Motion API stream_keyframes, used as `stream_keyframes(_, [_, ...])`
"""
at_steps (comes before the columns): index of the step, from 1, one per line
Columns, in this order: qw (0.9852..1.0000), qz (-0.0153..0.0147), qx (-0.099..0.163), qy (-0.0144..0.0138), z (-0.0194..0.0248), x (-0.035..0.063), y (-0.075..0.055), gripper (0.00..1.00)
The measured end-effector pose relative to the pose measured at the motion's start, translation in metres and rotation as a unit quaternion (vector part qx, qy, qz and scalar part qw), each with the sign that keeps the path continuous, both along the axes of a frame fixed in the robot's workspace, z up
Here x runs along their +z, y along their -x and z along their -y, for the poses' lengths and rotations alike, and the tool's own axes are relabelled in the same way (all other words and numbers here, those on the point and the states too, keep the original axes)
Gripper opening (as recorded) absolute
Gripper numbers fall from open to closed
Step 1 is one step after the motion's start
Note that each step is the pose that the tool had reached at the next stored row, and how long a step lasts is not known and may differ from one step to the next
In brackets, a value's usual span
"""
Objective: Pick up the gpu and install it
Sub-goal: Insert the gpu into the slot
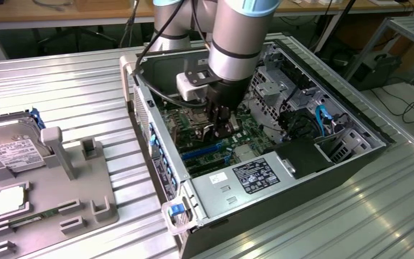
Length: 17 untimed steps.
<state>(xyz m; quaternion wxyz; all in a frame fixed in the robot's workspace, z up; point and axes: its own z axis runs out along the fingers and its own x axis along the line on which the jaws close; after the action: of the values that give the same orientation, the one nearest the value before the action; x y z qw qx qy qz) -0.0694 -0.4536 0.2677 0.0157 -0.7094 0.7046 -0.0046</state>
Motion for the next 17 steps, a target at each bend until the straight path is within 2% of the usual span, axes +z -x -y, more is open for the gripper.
stream_keyframes(3, [1.0000, 0.0000, 0.000, -0.0020, 0.0015, -0.0006, 0.0008, 0.27])
stream_keyframes(6, [1.0000, -0.0004, 0.000, -0.0020, 0.0020, -0.0017, 0.0008, 0.27])
stream_keyframes(11, [1.0000, -0.0054, 0.000, -0.0021, 0.0027, -0.0040, 0.0008, 0.27])
stream_keyframes(13, [1.0000, -0.0096, 0.000, -0.0021, 0.0027, -0.0050, 0.0008, 0.27])
stream_keyframes(17, [0.9999, -0.0111, 0.000, -0.0021, 0.0027, -0.0059, 0.0009, 0.27])
